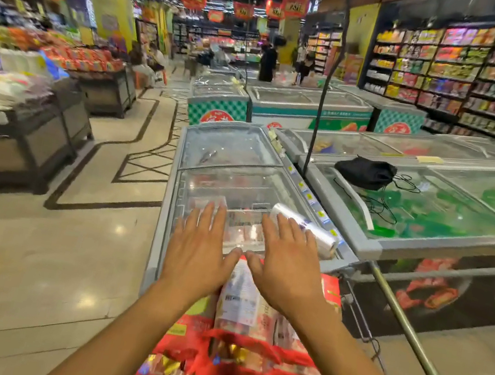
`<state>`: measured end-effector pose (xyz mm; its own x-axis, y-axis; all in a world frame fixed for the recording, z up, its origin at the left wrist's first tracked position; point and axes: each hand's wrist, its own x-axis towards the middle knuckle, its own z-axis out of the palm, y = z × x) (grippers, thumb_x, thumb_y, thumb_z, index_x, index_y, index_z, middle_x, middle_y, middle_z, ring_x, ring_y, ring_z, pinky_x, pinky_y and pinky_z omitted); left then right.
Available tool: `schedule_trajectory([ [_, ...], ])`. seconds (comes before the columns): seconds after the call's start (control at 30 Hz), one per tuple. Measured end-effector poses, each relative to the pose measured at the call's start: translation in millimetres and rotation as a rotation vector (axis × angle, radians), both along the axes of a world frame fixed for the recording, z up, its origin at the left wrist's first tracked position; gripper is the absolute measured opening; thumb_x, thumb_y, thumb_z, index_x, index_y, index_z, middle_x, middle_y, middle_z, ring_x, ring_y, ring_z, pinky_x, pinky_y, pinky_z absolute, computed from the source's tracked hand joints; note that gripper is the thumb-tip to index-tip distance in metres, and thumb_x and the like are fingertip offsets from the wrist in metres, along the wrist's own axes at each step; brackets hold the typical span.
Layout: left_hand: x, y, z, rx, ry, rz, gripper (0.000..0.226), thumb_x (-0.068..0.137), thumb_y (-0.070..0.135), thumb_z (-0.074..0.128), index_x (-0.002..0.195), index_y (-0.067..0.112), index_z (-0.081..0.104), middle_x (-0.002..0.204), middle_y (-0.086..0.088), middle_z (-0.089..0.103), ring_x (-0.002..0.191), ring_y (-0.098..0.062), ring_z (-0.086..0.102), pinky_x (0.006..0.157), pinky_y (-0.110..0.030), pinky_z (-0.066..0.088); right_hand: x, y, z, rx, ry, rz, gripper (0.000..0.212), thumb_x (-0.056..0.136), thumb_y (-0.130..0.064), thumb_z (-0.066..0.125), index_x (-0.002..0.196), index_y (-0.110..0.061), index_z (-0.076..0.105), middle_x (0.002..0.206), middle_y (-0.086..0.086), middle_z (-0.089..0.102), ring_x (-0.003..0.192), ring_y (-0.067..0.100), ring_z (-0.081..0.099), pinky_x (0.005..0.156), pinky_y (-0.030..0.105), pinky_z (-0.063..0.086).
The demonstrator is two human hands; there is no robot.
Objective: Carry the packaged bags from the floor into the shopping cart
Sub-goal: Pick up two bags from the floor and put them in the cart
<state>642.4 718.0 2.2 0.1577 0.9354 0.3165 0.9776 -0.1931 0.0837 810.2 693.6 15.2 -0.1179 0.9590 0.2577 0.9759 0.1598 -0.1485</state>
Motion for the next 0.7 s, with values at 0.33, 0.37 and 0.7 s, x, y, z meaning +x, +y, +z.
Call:
schedule_trajectory([
  [0.33, -115, -109, 39, 0.034, 0.036, 0.329, 0.085, 0.099, 0.065, 0.035, 0.164, 0.017, 0.008, 0.171, -0.009, 0.013, 0.157, -0.03, 0.013, 0.126, -0.047, 0.014, -118, -46, 24, 0.014, 0.004, 0.32, 0.076, 0.099, -0.059, 0.028, 0.163, -0.022, 0.014, 0.168, 0.013, 0.019, 0.156, 0.03, 0.015, 0.124, 0.05, 0.012],
  [0.37, -127, -120, 41, 0.037, 0.035, 0.371, 0.085, 0.099, 0.066, 0.035, 0.164, 0.018, 0.007, 0.171, -0.008, 0.013, 0.157, -0.029, 0.013, 0.126, -0.048, 0.014, -133, -51, 24, 0.007, 0.01, 0.359, 0.075, 0.1, -0.059, 0.029, 0.163, -0.022, 0.014, 0.168, 0.013, 0.019, 0.156, 0.03, 0.015, 0.125, 0.05, 0.012],
  [0.7, -241, -227, 57, -0.006, 0.043, 0.769, 0.085, 0.101, 0.067, 0.031, 0.164, 0.02, 0.001, 0.172, -0.005, 0.006, 0.158, -0.029, 0.007, 0.128, -0.048, 0.01, -277, -106, 44, -0.01, -0.005, 0.717, 0.073, 0.104, -0.058, 0.032, 0.163, -0.024, 0.007, 0.171, 0.008, 0.01, 0.157, 0.027, 0.008, 0.127, 0.05, 0.007],
])
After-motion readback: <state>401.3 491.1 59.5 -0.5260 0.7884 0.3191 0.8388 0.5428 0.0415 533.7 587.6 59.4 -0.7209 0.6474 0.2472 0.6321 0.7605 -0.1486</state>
